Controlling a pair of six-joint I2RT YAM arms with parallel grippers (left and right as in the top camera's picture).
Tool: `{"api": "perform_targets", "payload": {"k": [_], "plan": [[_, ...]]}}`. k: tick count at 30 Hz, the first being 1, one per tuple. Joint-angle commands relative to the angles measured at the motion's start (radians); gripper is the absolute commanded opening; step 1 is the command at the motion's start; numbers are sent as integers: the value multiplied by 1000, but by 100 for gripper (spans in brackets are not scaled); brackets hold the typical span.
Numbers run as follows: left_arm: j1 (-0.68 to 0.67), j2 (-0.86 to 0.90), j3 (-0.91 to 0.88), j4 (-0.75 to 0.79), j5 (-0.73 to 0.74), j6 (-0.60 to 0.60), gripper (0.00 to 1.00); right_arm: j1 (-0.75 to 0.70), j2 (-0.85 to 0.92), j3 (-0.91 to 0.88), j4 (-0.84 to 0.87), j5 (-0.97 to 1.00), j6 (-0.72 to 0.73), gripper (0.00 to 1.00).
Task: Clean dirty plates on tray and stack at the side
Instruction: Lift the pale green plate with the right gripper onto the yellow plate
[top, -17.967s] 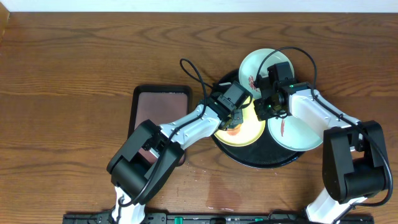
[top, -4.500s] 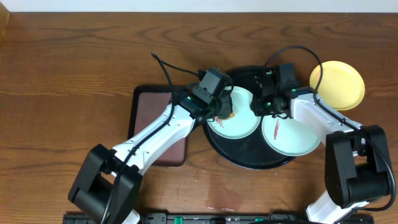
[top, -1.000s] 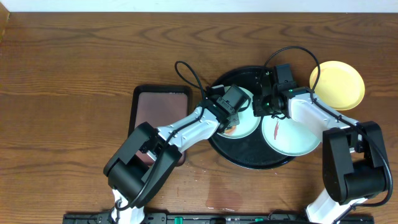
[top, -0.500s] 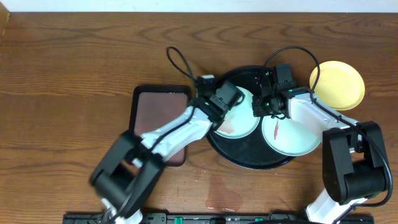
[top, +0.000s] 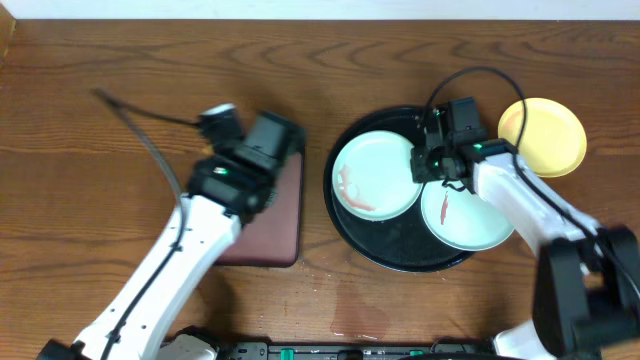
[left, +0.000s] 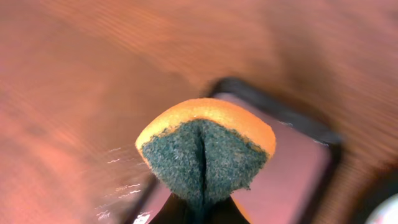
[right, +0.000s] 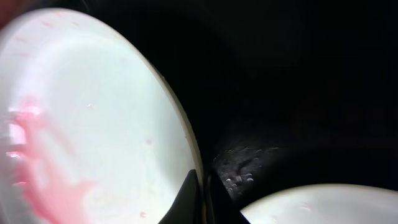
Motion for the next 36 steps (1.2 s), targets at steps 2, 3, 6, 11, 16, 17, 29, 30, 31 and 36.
{"api": "perform_targets", "payload": {"k": [2,3,6,11,16,17,29,30,31,36], "plan": [[81,-1,-13,-46,-5,-50,8,62,-144,24,3,224,-44,1],[90,2,-22,-46,1,-50,8,82,-167,24,3,274,-70,1],[95,7,-68,-27,13,-51,7,149,-220,24,3,414,-141,1],[95,7,-166,63,99,-51,7,294,-269,24,23,715,-269,1],[95,7,-202,91,127,-51,7,405,-270,24,122,1071,-392,1],[96,7,-203,91,129,-51,7,417,-270,24,148,1106,-428,1],[95,7,-203,91,135,-51,8,461,-270,24,333,1230,-819,1],[95,7,-203,91,135,-51,7,461,-270,24,333,1230,-830,1],[95,7,-203,92,136,-51,8,461,-270,24,333,1230,-840,1],[95,7,-203,92,139,-55,8,461,-270,24,340,1233,-875,1]]}}
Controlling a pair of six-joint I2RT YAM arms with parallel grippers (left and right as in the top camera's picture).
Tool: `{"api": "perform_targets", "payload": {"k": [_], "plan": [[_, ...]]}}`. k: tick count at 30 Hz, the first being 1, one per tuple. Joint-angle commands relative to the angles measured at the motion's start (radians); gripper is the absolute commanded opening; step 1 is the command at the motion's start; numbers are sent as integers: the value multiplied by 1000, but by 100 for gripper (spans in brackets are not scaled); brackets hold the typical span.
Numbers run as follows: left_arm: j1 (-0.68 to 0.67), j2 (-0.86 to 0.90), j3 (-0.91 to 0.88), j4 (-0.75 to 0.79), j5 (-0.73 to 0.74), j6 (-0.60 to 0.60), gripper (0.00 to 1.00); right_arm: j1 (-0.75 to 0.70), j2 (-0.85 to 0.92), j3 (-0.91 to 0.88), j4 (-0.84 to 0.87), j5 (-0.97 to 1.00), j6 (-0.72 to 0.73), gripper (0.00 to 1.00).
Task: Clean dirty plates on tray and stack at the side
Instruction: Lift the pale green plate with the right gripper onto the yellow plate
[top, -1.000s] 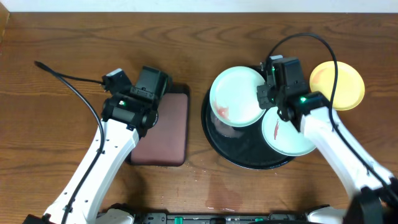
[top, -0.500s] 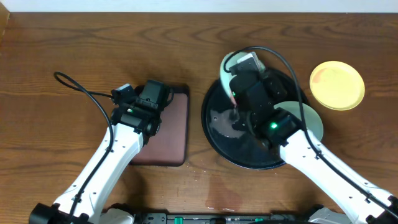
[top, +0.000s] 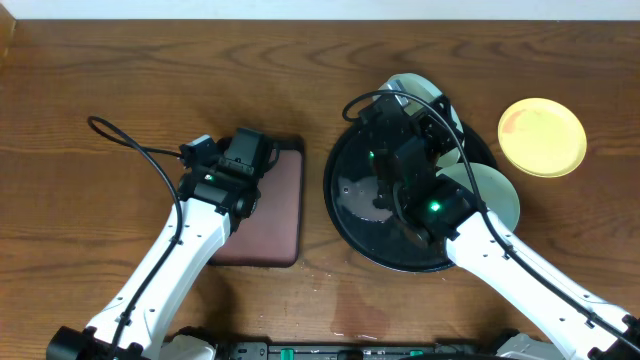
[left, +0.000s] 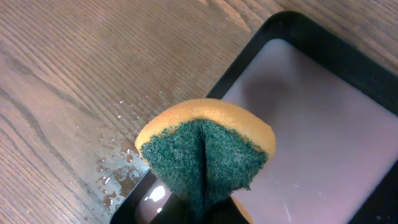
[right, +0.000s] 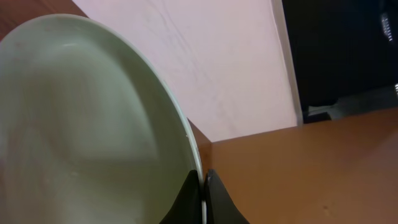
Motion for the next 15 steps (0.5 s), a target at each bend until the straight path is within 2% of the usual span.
{"api": "perform_targets", "payload": {"k": [1,12,15], "plan": [[5,1,-6,-2,-3,-10,8,6,-19,14,9,37,-48,1],[5,1,-6,0,-2,-10,8,0,-19,14,10,30,-45,1],[5,1,-6,6,15,-10,8,-23,-19,14,9,16,32,1]]}}
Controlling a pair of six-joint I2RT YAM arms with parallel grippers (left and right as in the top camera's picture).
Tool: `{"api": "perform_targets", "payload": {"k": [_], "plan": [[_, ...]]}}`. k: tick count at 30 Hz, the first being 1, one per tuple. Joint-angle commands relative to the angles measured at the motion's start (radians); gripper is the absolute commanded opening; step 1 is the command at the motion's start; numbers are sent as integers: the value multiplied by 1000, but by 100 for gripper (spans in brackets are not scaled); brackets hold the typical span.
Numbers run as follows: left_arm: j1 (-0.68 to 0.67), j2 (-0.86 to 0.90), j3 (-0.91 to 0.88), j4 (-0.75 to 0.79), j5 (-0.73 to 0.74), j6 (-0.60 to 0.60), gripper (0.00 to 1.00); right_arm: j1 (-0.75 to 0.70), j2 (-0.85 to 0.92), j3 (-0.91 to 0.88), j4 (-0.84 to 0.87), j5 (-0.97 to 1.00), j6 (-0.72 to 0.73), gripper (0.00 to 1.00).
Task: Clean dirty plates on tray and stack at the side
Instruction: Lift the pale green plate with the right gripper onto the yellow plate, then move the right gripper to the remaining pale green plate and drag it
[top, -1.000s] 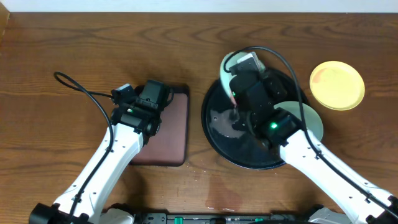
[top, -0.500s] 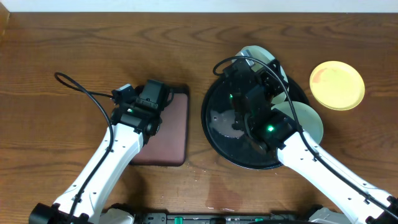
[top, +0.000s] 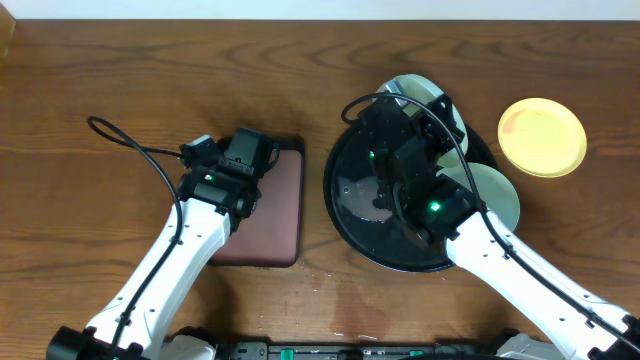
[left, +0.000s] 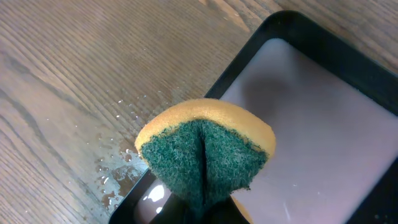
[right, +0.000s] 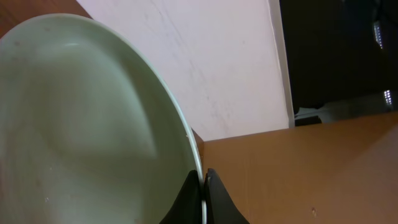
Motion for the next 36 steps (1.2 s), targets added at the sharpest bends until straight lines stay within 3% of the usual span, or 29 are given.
{"api": "perform_targets", "payload": {"k": [1,7,13,17,21,29,30,32,36], "plan": [[5,1,-6,6,15,-10,8,-34,-19,14,3,10,114,1],[5,1,-6,9,18,-10,7,-219,-19,14,-69,-98,534,1],[5,1,-6,6,18,-10,8,-594,-8,14,-208,-584,849,1],[5,1,-6,6,18,-10,8,-866,23,14,-205,-861,932,1],[5,1,-6,6,18,-10,8,-1065,77,14,-177,-1008,979,1],[5,1,-6,30,43,-21,8,-1163,245,14,-119,-1099,983,1],[5,1,-6,32,44,-21,8,-1163,267,14,-111,-1085,984,8],[5,1,-6,32,43,-21,8,-1163,290,14,-108,-1033,984,47],[5,1,-8,28,43,-20,8,-1163,290,14,-108,-996,984,53]]}}
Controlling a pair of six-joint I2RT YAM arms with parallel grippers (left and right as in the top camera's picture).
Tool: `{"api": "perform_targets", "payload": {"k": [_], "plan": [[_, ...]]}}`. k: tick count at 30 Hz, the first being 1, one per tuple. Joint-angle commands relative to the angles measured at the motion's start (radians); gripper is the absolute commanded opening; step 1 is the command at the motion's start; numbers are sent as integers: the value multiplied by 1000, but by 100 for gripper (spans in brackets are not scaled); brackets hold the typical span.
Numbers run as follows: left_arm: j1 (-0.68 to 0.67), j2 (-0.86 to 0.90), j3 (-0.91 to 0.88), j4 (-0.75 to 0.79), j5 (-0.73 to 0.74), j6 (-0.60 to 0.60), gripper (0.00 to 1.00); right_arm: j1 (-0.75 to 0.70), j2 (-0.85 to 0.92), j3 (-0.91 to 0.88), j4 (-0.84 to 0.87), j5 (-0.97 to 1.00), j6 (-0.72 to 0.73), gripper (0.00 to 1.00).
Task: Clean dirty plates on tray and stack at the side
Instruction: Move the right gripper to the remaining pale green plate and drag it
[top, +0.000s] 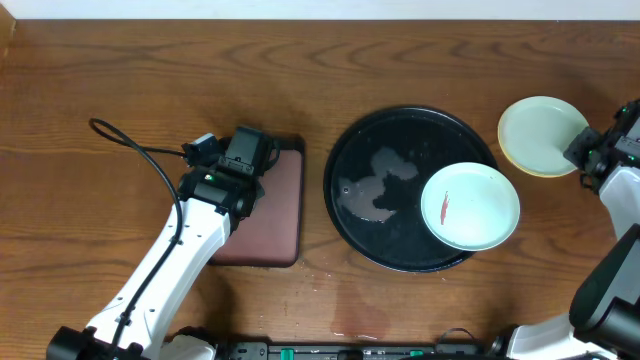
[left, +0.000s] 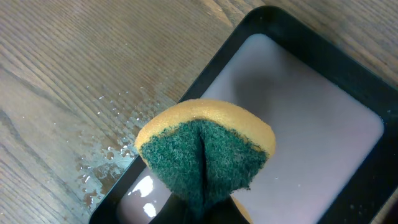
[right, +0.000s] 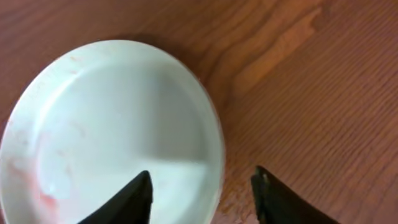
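Note:
A black round tray (top: 385, 235) holds one white plate (top: 470, 205) with a red smear. A pale plate (top: 543, 132) rests on the yellow plate (top: 545, 173) to the tray's right; in the right wrist view this pale plate (right: 112, 130) shows faint pink traces near its rim. My right gripper (top: 585, 150) is open at that plate's right edge, and the wrist view shows the gripper (right: 202, 193) straddling the rim. My left gripper (top: 247, 150) is shut on an orange-and-green sponge (left: 205, 149) over the maroon rectangular tray (top: 280, 230).
The maroon tray (left: 311, 124) holds pinkish liquid inside a black rim. Water drops lie on the wood (left: 106, 155) beside it. Wet patches show on the round tray's floor (top: 385, 170). A cable (top: 130, 140) trails from the left arm.
The pale plate, held up on edge over the round tray's back by my right gripper, now lies on the yellow plate. The right gripper has opened. The left arm has barely shifted.
First two smeared plates lay on the round tray, my right gripper shut on the left one's rim and my left holding the sponge near the maroon tray. Then that plate was raised on edge. Now it sits on the yellow plate, released.

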Motion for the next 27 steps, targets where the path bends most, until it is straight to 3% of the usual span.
{"api": "perform_targets", "payload": {"k": [1,8,11,14,15,17,18,21,25,27], "plan": [[5,1,-9,0,-3,-17,8,-3,-15,13,6,25,15,54],[5,2,-13,10,-3,-17,8,37,-93,13,-93,-190,13,56],[5,2,-13,3,-3,-17,8,57,-120,12,-199,-284,11,53],[5,2,-13,3,-3,-17,8,66,-123,12,-331,-329,11,38],[5,2,-13,3,-3,-17,8,66,-123,12,-381,-324,11,21],[5,2,-13,3,-3,-17,8,66,-124,12,-481,-311,12,5],[5,2,-13,2,-3,-16,8,66,-124,12,-520,-309,11,8],[5,2,-13,3,-4,-16,8,66,-123,12,-607,-278,11,33],[5,2,-13,3,-3,-17,8,68,-123,12,-671,-195,11,42],[5,2,-13,3,-3,-17,8,70,-123,12,-690,-155,0,56]]}}
